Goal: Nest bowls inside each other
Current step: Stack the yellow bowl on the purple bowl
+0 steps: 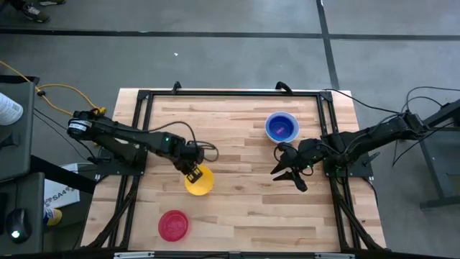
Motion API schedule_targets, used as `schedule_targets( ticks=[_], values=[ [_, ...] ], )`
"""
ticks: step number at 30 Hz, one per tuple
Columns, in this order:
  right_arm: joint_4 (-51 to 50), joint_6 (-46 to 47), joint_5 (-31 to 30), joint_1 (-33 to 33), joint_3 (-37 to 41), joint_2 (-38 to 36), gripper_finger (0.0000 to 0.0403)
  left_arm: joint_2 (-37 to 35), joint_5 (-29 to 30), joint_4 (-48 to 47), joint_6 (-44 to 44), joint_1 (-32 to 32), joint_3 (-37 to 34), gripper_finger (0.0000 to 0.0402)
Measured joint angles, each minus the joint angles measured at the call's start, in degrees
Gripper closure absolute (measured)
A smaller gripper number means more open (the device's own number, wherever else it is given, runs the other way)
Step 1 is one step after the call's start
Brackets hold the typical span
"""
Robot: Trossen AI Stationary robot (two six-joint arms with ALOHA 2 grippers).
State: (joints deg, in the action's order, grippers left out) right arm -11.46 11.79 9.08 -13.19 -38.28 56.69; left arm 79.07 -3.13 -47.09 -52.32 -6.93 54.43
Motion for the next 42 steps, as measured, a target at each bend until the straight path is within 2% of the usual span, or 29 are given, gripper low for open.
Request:
schedule_targets(
  ticks=[5,11,19,24,27,33,42],
  values=[
    [0.5,-2.5,0.4,0.0,0.0,2.2,0.0291,0.0,-1.8,0.2,3.1,5.0,1.9,0.0401],
    [3.1,-5.9,3.4,0.0,-2.6,9.6,0.0291,1.4,-2.4,0.2,5.6,8.6,5.5,0.0401],
    [-1.7,-13.5,4.4,0.0,-14.9,20.5,0.0291,13.5,-3.7,-4.9,15.1,9.0,17.3,0.0402],
    [-3.2,-16.6,3.2,0.0,-18.3,24.9,0.0291,20.0,-4.1,-6.1,21.7,9.2,26.3,0.0402],
    [-3.3,-18.2,1.3,0.0,-18.9,26.4,0.0291,21.6,-4.0,-7.5,24.8,9.2,30.3,0.0402],
    [-3.2,-20.4,-1.4,0.0,-19.0,26.8,0.0291,22.1,-3.8,-6.7,24.5,9.2,32.3,0.0402],
    [-1.3,-23.7,-1.7,0.1,-19.0,26.8,0.0291,22.1,-3.9,-5.3,20.2,9.2,32.4,0.0401]
  ],
)
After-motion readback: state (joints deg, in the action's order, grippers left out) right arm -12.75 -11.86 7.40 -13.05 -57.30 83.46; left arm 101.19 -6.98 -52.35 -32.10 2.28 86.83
